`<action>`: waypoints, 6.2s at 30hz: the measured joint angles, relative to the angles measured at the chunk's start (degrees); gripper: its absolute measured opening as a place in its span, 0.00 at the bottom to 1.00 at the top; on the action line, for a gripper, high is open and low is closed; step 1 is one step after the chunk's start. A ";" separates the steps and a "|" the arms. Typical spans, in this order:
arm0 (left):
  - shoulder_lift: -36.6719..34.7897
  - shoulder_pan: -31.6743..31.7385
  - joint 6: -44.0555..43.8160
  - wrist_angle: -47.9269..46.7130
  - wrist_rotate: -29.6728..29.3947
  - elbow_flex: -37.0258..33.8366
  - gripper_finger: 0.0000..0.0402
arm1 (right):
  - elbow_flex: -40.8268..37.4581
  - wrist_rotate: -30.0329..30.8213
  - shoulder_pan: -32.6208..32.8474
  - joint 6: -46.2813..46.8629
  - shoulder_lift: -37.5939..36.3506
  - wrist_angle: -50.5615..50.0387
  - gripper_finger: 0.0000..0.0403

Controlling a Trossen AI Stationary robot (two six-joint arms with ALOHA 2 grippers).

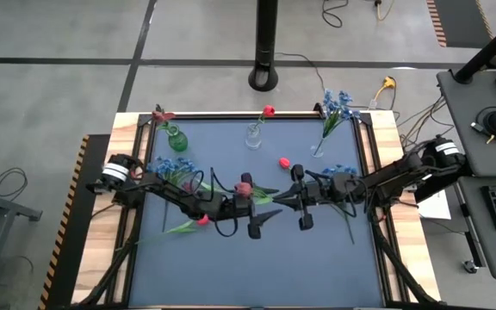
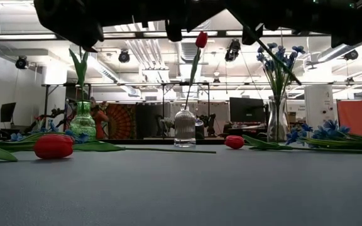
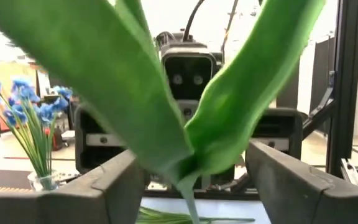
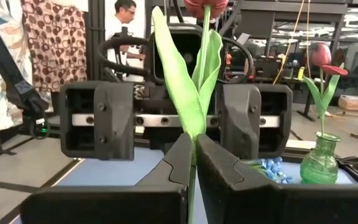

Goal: Sort flowers into vase by color
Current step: Put the right dark red flower into the green vase, then put the right blue flowers into the right transparent vase

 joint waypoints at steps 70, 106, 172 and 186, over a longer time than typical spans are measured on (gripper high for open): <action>-47.62 1.31 -15.95 -87.51 -46.99 -1.09 0.00 | 0.83 15.25 -0.04 3.34 -10.49 -13.59 0.45; -58.66 27.65 -18.68 -97.53 -43.30 -1.09 0.00 | 0.81 15.25 -0.04 3.21 -10.38 -13.87 0.45; -58.49 30.75 -27.78 -100.55 -37.39 0.91 0.51 | 0.76 15.27 -0.04 2.66 -10.36 -14.50 0.45; -58.31 30.58 -25.23 -102.24 -23.28 8.80 0.60 | 0.76 15.27 -0.04 2.77 -10.36 -14.51 0.45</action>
